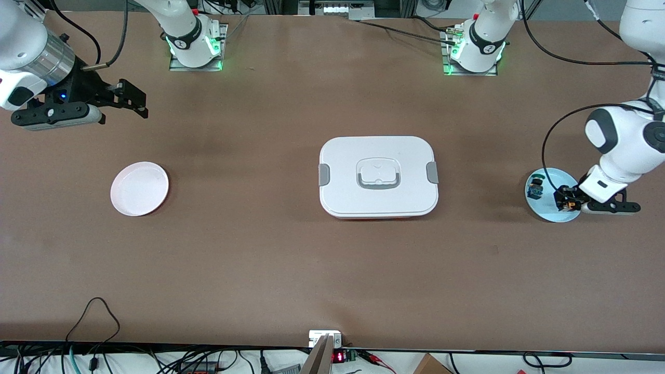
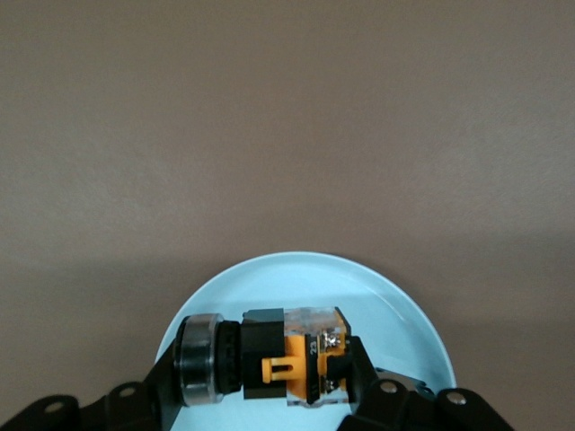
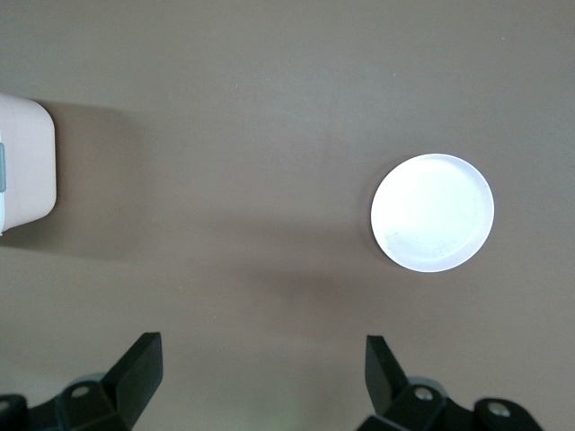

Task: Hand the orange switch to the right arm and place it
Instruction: 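Close the left gripper on the orange switch and lift it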

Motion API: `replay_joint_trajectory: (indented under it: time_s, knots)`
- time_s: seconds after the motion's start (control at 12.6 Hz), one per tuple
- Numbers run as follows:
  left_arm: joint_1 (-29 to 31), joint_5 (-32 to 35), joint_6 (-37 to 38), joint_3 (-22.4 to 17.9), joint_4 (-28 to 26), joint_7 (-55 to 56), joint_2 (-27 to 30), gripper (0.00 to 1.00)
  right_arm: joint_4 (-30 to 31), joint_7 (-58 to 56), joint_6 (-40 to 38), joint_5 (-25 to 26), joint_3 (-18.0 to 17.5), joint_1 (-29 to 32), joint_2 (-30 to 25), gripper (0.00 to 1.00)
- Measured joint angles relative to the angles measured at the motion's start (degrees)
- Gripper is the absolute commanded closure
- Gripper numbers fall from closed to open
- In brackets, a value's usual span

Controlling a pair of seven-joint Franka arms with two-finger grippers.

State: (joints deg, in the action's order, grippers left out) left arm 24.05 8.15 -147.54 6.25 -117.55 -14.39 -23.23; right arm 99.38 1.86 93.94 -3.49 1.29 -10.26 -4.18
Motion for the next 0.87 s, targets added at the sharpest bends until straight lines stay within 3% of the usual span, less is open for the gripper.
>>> replay_joint_trajectory:
  time_s: [0.48, 0.71, 0.87]
  knots:
    - [-0.1, 0.0, 33.5, 7.6, 18.9, -0.1, 0.9, 0.73, 0.0, -0.9, 0.7, 0.0, 0.8, 0.3, 0.0, 0.00]
    - [-0.2, 0.0, 48.9, 15.8, 26.4, -0.3, 1.0, 0.74, 0.0, -1.1, 2.0, 0.0, 1.0, 0.3, 0.0, 0.00]
    - [-0.3, -0.3, 52.9, 22.7, 29.1, -0.3, 1.0, 0.76, -0.2, -1.2, 2.8, 0.0, 1.0, 0.3, 0.5, 0.00]
